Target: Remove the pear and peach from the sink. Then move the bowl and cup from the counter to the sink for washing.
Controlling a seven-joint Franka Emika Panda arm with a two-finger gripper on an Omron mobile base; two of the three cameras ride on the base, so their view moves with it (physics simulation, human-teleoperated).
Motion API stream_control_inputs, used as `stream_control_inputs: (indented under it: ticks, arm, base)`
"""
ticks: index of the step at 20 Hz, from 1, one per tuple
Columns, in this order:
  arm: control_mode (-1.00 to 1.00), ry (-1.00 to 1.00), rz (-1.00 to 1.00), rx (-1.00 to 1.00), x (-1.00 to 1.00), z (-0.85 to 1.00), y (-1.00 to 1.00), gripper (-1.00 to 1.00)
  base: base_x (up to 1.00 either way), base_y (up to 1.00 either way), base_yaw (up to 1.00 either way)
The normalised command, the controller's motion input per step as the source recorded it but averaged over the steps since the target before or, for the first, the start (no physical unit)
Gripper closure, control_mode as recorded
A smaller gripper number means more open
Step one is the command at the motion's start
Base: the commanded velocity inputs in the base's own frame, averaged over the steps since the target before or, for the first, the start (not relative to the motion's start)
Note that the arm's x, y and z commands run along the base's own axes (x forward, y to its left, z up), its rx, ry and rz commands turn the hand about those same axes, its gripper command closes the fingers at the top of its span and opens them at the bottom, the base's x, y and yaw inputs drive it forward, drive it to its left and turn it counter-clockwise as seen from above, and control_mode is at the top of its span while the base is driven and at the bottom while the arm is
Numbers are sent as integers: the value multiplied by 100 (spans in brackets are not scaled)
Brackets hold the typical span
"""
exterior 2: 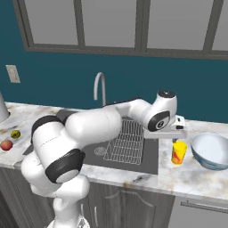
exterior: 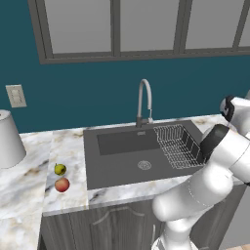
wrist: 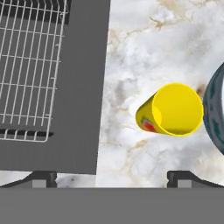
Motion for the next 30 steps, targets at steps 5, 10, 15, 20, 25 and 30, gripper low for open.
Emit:
stream_control_inputs:
  ticks: [5,10,15,20,25,30]
  arm:
    - [-100,3,0,0,10,-15,-8,-100]
    - [-100,1,0,0,11,-12,-6,-100]
    - [-100,0,0,1,10,-10,-7,-100]
    - [-100,0,0,2,8,-10,-9,-100]
    - [-100,0,0,0,12,-10,-5,-100]
    - [-100,0,0,0,13,-7,-9,-100]
  base:
    - [0,0,0]
    - [0,0,0]
    - [0,0,0]
    - [0,0,0]
    - [0,0,0]
    - [0,0,0]
